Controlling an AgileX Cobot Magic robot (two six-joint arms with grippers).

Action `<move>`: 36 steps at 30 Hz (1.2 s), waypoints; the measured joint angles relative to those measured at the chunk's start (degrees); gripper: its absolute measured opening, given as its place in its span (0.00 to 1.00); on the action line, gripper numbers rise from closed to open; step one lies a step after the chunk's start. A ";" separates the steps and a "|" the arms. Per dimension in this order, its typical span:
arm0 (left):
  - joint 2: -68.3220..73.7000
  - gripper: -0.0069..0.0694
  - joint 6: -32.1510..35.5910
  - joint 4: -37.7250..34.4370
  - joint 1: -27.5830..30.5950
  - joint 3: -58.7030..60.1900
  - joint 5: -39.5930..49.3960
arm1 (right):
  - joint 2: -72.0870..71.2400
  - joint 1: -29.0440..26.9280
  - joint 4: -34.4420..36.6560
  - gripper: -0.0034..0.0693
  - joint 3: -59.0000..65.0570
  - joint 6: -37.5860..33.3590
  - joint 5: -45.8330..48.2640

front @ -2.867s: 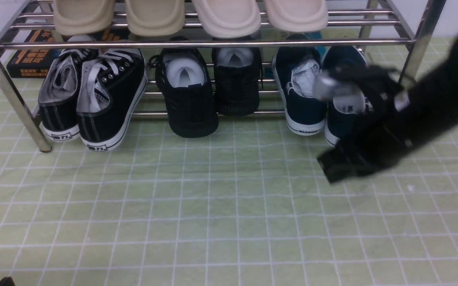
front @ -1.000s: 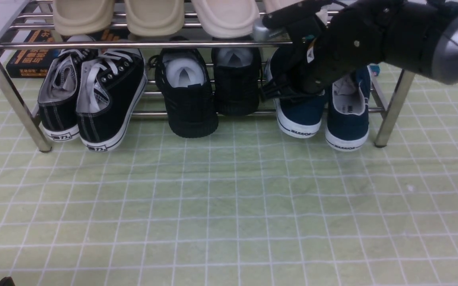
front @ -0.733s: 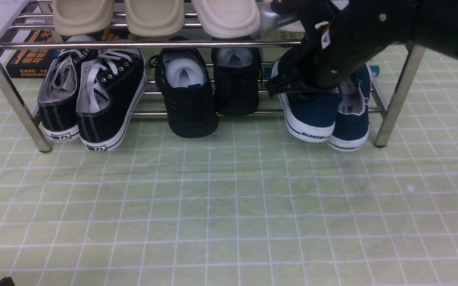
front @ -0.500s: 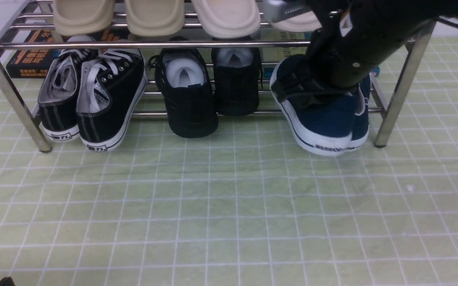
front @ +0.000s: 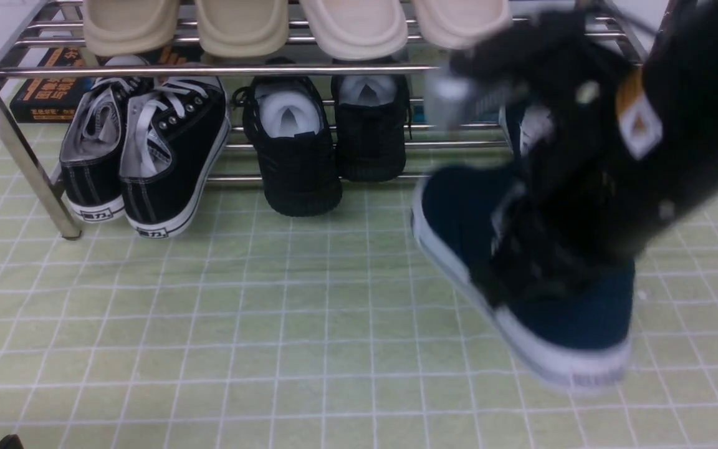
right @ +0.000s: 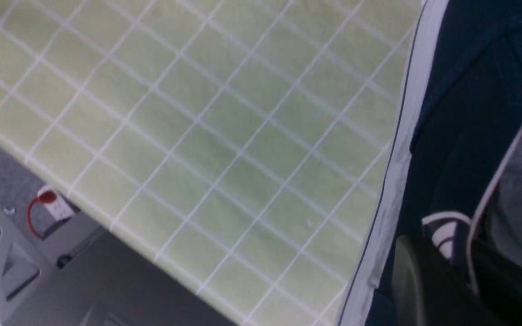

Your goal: Take the shoes off the shelf with your hand from the green coffee tablecloth.

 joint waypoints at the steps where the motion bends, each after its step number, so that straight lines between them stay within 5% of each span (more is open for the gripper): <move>1: 0.00 0.41 0.00 0.00 0.00 0.00 0.00 | -0.53 1.08 0.34 0.12 2.58 1.53 0.07; 13: 0.00 0.41 0.00 0.00 0.00 0.00 0.00 | 2.15 4.20 -11.12 0.12 20.08 15.15 -27.01; 36: 0.00 0.41 0.00 0.06 0.00 0.00 0.00 | 14.12 4.20 -24.69 0.12 20.26 35.04 -38.40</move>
